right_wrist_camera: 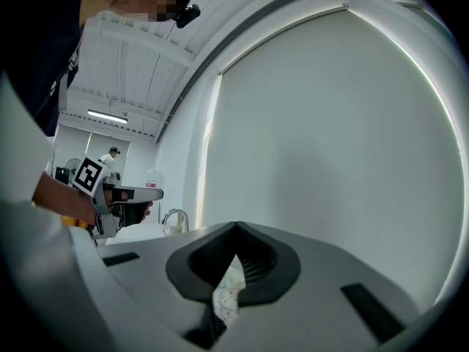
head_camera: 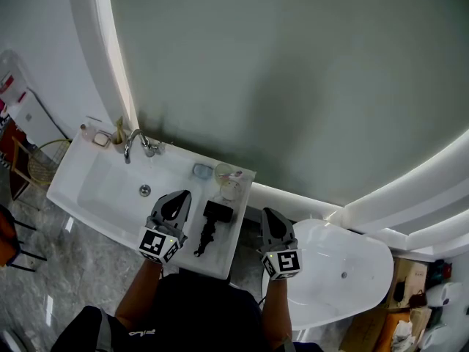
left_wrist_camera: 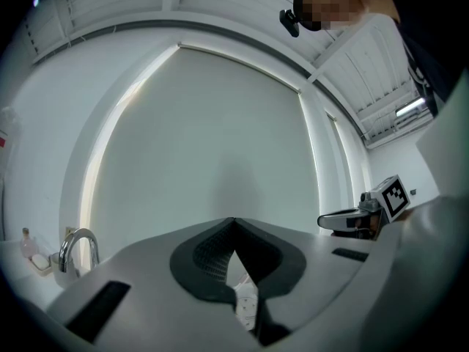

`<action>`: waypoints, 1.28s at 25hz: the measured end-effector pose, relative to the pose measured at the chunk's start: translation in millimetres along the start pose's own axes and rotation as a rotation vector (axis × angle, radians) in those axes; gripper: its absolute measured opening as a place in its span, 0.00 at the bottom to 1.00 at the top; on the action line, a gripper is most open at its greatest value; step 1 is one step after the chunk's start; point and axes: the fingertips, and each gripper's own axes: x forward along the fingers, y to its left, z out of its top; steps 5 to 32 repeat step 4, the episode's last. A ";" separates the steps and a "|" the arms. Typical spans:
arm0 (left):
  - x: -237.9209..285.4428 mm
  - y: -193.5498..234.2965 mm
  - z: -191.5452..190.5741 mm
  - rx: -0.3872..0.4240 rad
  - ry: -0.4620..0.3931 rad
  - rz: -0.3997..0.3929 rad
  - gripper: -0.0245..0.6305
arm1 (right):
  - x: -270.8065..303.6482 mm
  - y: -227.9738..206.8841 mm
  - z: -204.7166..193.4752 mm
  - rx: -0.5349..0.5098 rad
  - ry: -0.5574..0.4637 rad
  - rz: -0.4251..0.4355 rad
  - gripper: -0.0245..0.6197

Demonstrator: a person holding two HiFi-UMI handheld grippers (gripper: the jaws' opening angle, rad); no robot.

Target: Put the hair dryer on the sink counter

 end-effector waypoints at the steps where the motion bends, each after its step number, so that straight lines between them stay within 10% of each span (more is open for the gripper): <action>1: 0.9 -1.6 0.3 0.004 -0.003 -0.009 0.07 | 0.4 -0.7 -1.0 -0.002 0.002 0.001 0.08; 32: 3.7 -3.7 -0.3 0.012 -0.007 -0.027 0.07 | 3.2 -2.4 -5.6 -0.010 0.009 0.008 0.08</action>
